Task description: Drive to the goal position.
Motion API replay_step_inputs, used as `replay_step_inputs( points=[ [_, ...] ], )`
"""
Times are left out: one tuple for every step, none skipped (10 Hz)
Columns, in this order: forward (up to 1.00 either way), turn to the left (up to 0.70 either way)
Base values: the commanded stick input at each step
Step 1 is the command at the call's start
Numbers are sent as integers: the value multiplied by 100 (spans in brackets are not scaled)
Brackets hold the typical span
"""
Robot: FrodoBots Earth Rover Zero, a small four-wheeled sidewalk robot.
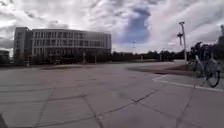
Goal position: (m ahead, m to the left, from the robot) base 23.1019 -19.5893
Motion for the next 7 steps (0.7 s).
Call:
replay_step_inputs(
  points=[
    [70,1],
    [70,1],
    [70,1],
    [70,1],
    [70,1],
    [70,1],
    [70,1]
  ],
)
